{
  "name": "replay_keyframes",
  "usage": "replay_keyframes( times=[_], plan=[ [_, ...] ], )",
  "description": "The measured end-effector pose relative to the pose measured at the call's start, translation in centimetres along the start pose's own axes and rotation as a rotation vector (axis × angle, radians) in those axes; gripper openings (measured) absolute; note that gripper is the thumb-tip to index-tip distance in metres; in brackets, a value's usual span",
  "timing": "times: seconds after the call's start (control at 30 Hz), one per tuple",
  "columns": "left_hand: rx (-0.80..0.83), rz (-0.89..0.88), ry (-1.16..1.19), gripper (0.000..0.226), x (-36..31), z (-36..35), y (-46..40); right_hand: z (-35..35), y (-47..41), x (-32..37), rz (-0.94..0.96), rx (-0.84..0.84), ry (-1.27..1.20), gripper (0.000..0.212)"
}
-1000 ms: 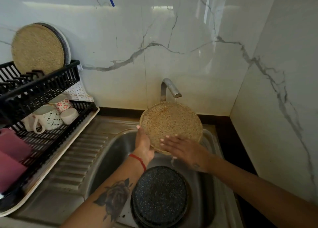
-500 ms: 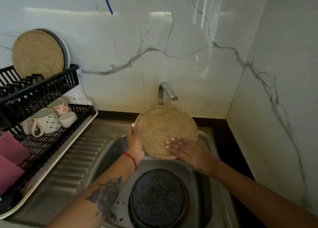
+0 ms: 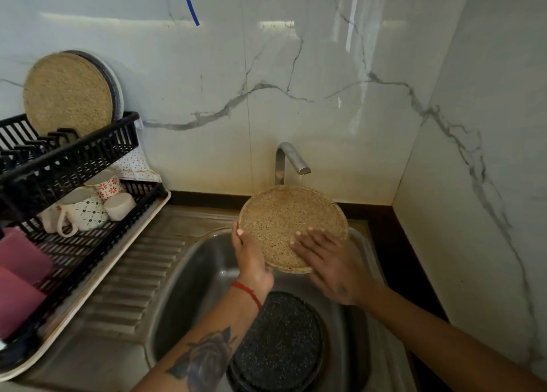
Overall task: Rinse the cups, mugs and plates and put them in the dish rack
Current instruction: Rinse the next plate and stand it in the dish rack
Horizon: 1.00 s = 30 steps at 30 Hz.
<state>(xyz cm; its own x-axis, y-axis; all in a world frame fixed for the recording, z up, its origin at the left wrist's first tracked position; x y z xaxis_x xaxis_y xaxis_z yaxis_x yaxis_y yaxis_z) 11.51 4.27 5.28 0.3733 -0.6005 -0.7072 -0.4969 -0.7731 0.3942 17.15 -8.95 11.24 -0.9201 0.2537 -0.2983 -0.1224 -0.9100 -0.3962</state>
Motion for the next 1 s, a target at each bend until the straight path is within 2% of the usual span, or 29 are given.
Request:
replay_keyframes(
  times=[0.07, 0.2, 0.3, 0.4, 0.5, 0.6, 0.67, 0.77, 0.83, 0.93, 1.0],
  plan=[
    [-0.019, 0.024, 0.022, 0.039, 1.1, 0.0, 0.2, -1.5, -1.6, 2.7, -0.031, 0.102, -0.009, 0.064],
    [-0.023, -0.017, -0.081, 0.041, 0.6, 0.8, -0.1, -0.8, -1.8, 6.1, 0.151, 0.106, -0.037, 0.080],
    [0.015, -0.036, -0.224, 0.043, -1.8, 1.5, -2.2, 1.0, 1.4, 3.2, 0.261, -0.069, -0.093, 0.045],
    [-0.067, -0.191, -0.250, 0.040, -3.3, 1.4, -1.5, 1.8, 1.7, 1.4, 0.173, -0.191, -0.027, 0.038],
    [-0.190, -0.281, -0.104, 0.040, -1.1, 1.2, 1.8, 1.6, -0.4, 3.6, 0.134, -0.266, -0.023, 0.033],
    [-0.169, -0.183, -0.054, 0.042, 0.2, 1.6, 2.6, 0.9, -0.1, 4.6, 0.233, -0.182, -0.145, 0.047],
    [-0.115, -0.133, -0.112, 0.042, -0.6, 2.1, 1.3, 0.0, 1.2, 3.1, 0.256, -0.115, -0.129, 0.045],
    [-0.076, -0.119, -0.129, 0.044, -1.2, 2.3, 0.6, -1.5, 1.8, -1.2, 0.024, 0.029, -0.089, 0.057],
    [-0.106, -0.124, -0.108, 0.045, -0.7, 2.1, 1.2, -2.8, 1.1, -0.2, -0.020, 0.154, -0.098, 0.071],
    [-0.136, -0.084, -0.054, 0.041, 0.9, 2.1, 1.6, -2.3, -0.6, 5.1, 0.140, 0.094, -0.083, 0.075],
    [-0.123, -0.069, -0.089, 0.040, 0.5, 2.2, 1.3, -1.0, -0.3, 6.0, 0.236, 0.055, -0.092, 0.071]
  ],
)
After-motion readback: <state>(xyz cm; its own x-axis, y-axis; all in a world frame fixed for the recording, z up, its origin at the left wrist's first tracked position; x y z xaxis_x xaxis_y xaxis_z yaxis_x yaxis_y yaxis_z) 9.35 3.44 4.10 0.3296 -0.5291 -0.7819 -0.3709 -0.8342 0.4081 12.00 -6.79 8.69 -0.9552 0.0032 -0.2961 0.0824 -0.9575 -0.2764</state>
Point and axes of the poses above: each hand's wrist, its own y-axis away from the middle knuckle, its own z-axis out of the back of the hand, x = y × z, the point moved 9 cm from there along -y, towards the middle knuckle, and after that the axes turned 8 degrees about y, right-handed, at the moved point
